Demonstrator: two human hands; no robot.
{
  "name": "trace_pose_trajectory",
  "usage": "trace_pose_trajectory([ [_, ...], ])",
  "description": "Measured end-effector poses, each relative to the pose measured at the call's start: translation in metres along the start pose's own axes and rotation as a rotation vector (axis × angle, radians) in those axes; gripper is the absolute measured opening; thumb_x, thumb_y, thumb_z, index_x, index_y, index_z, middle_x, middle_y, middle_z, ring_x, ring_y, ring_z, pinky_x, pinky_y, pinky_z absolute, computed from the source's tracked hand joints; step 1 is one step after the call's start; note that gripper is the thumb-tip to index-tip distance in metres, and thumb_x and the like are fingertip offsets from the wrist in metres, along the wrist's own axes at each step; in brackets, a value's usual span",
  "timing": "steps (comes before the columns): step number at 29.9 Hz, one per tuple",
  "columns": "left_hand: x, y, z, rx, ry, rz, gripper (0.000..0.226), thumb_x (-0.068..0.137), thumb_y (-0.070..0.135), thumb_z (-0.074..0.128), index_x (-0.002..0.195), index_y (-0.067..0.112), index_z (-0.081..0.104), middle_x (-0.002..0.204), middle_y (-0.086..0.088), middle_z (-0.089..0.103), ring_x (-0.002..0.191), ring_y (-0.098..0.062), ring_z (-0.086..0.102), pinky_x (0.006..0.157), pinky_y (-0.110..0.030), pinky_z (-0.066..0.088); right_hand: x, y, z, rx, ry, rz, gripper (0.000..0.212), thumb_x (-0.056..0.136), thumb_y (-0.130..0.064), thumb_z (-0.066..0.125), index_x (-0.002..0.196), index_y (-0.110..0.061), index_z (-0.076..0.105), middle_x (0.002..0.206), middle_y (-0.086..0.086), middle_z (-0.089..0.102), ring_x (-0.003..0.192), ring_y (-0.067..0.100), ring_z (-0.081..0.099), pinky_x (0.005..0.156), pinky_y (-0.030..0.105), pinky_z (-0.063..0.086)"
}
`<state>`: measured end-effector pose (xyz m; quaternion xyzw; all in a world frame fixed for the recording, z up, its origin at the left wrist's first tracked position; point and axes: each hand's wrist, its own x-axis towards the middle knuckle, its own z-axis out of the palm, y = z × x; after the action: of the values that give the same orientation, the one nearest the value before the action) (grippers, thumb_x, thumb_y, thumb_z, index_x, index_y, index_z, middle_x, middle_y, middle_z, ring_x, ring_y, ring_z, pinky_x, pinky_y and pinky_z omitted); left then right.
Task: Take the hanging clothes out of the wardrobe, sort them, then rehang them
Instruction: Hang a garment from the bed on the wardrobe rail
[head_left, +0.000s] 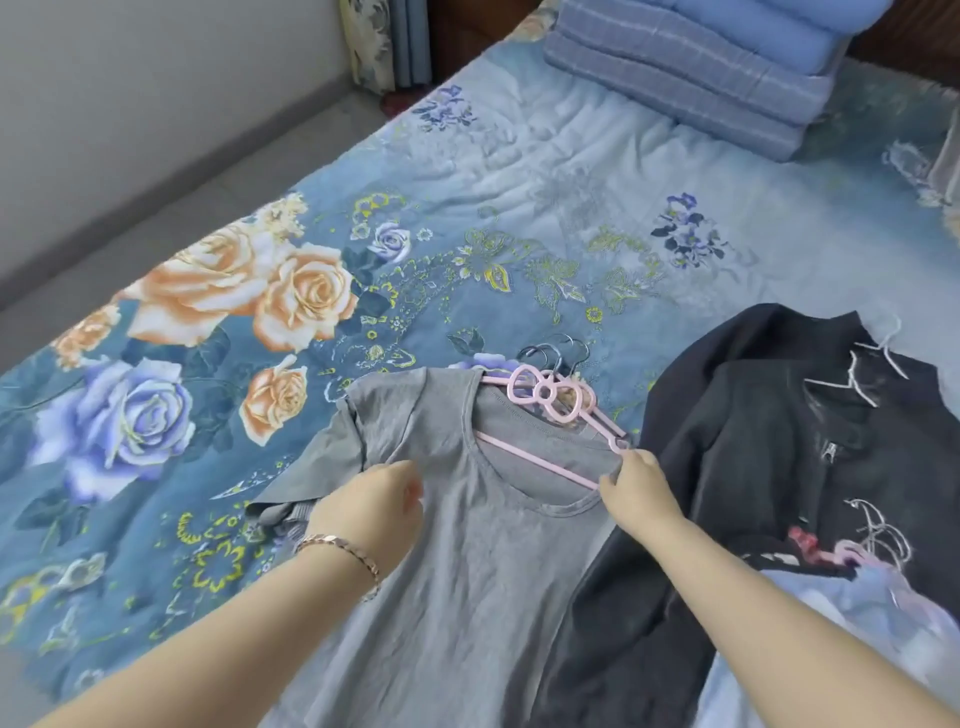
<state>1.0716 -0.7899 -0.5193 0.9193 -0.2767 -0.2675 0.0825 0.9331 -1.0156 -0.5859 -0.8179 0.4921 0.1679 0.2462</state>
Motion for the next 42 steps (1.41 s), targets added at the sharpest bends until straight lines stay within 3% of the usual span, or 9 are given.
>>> trace_pose_trajectory([
  [8, 0.073, -0.001, 0.037, -0.099, -0.023, -0.049, 0.019, 0.091, 0.015, 0.045, 0.097, 0.02, 0.063, 0.104, -0.002, 0.066, 0.1, -0.025, 0.058, 0.081, -0.03, 0.046, 0.095, 0.024, 0.018, -0.219, -0.102, 0.206, 0.048, 0.095, -0.04, 0.045, 0.132, -0.008, 0.044, 0.137, 0.013, 0.044, 0.129, 0.031, 0.039, 0.103, 0.038, 0.033],
  [12, 0.08, -0.005, 0.042, -0.124, -0.019, -0.063, 0.017, 0.09, 0.015, 0.047, 0.093, 0.022, 0.063, 0.094, 0.0, 0.063, 0.097, -0.025, 0.059, 0.079, -0.03, 0.046, 0.099, 0.029, 0.02, -0.332, 0.101, 0.017, 0.034, 0.097, -0.033, 0.043, 0.113, -0.007, 0.058, 0.117, 0.013, 0.057, 0.112, 0.033, 0.05, 0.091, 0.037, 0.036],
  [17, 0.059, -0.021, 0.028, -0.161, -0.015, -0.097, 0.014, 0.09, 0.017, 0.049, 0.081, 0.028, 0.053, 0.091, 0.001, 0.062, 0.092, -0.023, 0.059, 0.073, -0.027, 0.044, 0.066, 0.019, 0.003, -0.132, 0.292, -0.164, 0.025, 0.097, -0.021, 0.047, 0.083, -0.001, 0.054, 0.085, 0.017, 0.051, 0.074, 0.035, 0.049, 0.061, 0.035, 0.029],
  [21, 0.024, -0.035, 0.0, -0.191, 0.023, -0.146, 0.015, 0.091, 0.017, 0.048, 0.083, 0.026, 0.057, 0.089, 0.002, 0.062, 0.087, -0.021, 0.057, 0.072, -0.027, 0.045, 0.028, -0.019, -0.03, -0.019, 0.302, -0.352, 0.022, 0.093, -0.018, 0.055, 0.101, 0.002, 0.062, 0.093, 0.02, 0.063, 0.086, 0.04, 0.058, 0.066, 0.038, 0.038],
  [25, -0.034, -0.049, -0.039, -0.231, 0.054, -0.212, 0.021, 0.09, 0.018, 0.049, 0.073, 0.032, 0.049, 0.096, 0.0, 0.066, 0.093, -0.023, 0.06, 0.076, -0.028, 0.047, -0.034, -0.071, -0.067, 0.025, 0.252, -0.541, 0.022, 0.09, -0.018, 0.056, 0.111, -0.018, 0.063, 0.08, 0.006, 0.062, 0.074, 0.031, 0.054, 0.062, 0.031, 0.032],
  [29, -0.116, -0.07, -0.08, -0.259, 0.103, -0.245, 0.029, 0.088, 0.015, 0.048, 0.066, 0.034, 0.042, 0.099, -0.002, 0.067, 0.095, -0.024, 0.061, 0.08, -0.029, 0.047, -0.123, -0.118, -0.1, -0.091, 0.125, -0.689, 0.017, 0.094, -0.024, 0.048, 0.11, -0.022, 0.056, 0.068, -0.01, 0.046, 0.074, 0.024, 0.046, 0.059, 0.032, 0.028],
  [33, -0.217, -0.092, -0.113, -0.259, 0.215, -0.268, 0.019, 0.09, 0.016, 0.047, 0.08, 0.033, 0.046, 0.107, 0.001, 0.067, 0.103, -0.019, 0.061, 0.082, -0.025, 0.044, -0.227, -0.15, -0.121, -0.137, 0.098, -0.849, 0.003, 0.095, -0.021, 0.043, 0.093, -0.023, 0.043, 0.085, -0.004, 0.052, 0.08, 0.024, 0.048, 0.065, 0.033, 0.032],
  [40, -0.425, -0.124, -0.151, -0.318, 0.445, -0.403, 0.018, 0.088, 0.013, 0.049, 0.079, 0.029, 0.051, 0.103, -0.003, 0.067, 0.1, -0.023, 0.06, 0.078, -0.025, 0.043, -0.437, -0.185, -0.154, -0.181, 0.171, -1.089, 0.028, 0.092, -0.015, 0.042, 0.071, -0.027, 0.028, 0.084, 0.002, 0.049, 0.081, 0.028, 0.05, 0.065, 0.033, 0.032],
  [42, -0.487, -0.128, -0.157, -0.324, 0.506, -0.454, 0.018, 0.087, 0.012, 0.049, 0.079, 0.027, 0.054, 0.1, -0.002, 0.066, 0.097, -0.022, 0.06, 0.078, -0.024, 0.044, -0.493, -0.19, -0.157, -0.238, 0.178, -1.2, 0.022, 0.093, -0.016, 0.042, 0.076, -0.025, 0.031, 0.09, 0.008, 0.056, 0.084, 0.031, 0.053, 0.067, 0.034, 0.034],
])
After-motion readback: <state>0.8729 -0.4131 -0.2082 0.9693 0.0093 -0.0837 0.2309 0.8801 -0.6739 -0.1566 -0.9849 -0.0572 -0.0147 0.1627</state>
